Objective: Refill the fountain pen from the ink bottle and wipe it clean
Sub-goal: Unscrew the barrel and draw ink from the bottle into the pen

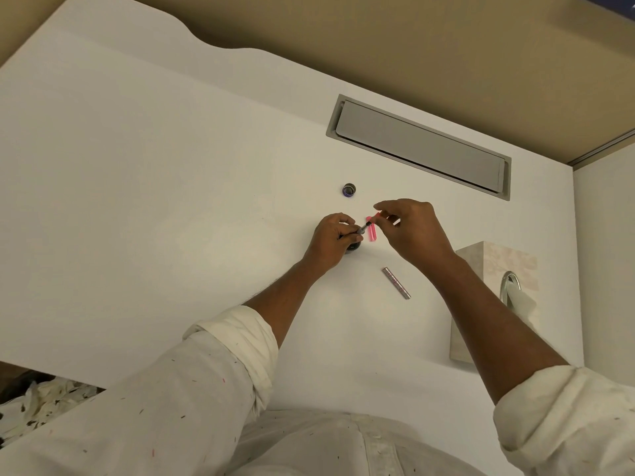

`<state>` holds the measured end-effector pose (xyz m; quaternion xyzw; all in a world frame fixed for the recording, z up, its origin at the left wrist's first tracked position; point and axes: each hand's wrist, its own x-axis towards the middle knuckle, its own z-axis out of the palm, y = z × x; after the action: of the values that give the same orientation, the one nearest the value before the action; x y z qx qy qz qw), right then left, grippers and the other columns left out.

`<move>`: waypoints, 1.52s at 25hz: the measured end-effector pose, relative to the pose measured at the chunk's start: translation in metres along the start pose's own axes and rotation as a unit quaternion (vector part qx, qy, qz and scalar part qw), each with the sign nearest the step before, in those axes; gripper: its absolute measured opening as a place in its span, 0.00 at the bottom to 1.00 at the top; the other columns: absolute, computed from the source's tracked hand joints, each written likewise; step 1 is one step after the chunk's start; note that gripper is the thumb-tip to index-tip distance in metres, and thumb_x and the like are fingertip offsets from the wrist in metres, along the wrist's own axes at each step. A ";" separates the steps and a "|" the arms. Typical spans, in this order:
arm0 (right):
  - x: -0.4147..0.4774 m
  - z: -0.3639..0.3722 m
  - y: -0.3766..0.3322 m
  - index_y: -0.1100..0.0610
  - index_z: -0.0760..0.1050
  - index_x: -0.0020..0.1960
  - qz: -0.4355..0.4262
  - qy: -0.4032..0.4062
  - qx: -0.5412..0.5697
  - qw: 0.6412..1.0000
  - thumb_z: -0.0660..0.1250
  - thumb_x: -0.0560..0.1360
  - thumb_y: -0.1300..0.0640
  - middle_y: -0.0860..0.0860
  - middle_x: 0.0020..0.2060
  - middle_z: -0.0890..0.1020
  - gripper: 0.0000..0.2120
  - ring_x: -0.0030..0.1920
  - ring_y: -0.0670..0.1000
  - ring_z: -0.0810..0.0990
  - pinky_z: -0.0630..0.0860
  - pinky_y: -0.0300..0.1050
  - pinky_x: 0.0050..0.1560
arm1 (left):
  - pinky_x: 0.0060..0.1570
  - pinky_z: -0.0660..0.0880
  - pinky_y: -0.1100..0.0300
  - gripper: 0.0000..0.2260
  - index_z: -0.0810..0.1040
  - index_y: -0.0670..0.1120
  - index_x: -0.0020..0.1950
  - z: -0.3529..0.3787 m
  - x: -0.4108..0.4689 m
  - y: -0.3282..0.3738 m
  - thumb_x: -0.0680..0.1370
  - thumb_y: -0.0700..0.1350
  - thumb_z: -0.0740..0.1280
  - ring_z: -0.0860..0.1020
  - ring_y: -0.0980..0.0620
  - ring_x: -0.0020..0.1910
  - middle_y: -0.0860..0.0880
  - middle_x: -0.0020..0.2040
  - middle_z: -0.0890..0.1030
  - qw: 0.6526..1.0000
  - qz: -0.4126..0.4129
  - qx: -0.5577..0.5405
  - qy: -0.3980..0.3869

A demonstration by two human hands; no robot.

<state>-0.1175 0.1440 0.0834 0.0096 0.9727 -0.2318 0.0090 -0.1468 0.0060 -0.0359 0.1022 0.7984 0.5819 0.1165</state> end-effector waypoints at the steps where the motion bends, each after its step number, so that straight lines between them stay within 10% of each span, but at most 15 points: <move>1: 0.000 0.000 0.001 0.59 0.81 0.54 -0.008 0.004 0.000 1.000 0.67 0.75 0.59 0.54 0.45 0.85 0.09 0.42 0.51 0.80 0.78 0.48 0.48 | 0.41 0.65 0.81 0.07 0.83 0.38 0.47 0.000 0.000 0.000 0.72 0.38 0.70 0.73 0.54 0.46 0.41 0.50 0.80 1.000 0.000 0.000 0.001; 23: 0.001 0.005 0.003 0.64 0.80 0.44 -0.050 0.023 -0.025 0.998 0.64 0.76 0.64 0.60 0.36 0.83 0.06 0.36 0.60 0.78 0.77 0.55 0.41 | 0.54 0.69 0.62 0.08 0.84 0.40 0.49 -0.002 0.000 0.002 0.72 0.39 0.70 0.74 0.49 0.57 0.43 0.57 0.78 0.999 -0.031 -0.011 -0.018; 30: 0.001 0.006 0.004 0.63 0.80 0.43 -0.051 0.034 -0.026 0.998 0.64 0.76 0.65 0.59 0.35 0.83 0.06 0.35 0.58 0.78 0.77 0.54 0.39 | 0.44 0.66 0.81 0.10 0.83 0.39 0.50 -0.004 0.001 0.004 0.70 0.38 0.71 0.74 0.52 0.52 0.43 0.55 0.79 0.999 -0.029 -0.026 -0.012; 38: 0.002 0.007 0.005 0.63 0.79 0.43 -0.046 0.019 -0.023 0.999 0.63 0.76 0.65 0.59 0.35 0.82 0.07 0.36 0.59 0.78 0.77 0.55 0.40 | 0.53 0.71 0.61 0.10 0.82 0.39 0.51 -0.003 0.000 0.007 0.71 0.40 0.71 0.76 0.48 0.54 0.42 0.55 0.79 0.999 -0.023 -0.026 -0.017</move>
<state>-0.1189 0.1454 0.0753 -0.0308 0.9772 -0.2092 -0.0198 -0.1471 0.0056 -0.0283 0.0907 0.7827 0.5981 0.1461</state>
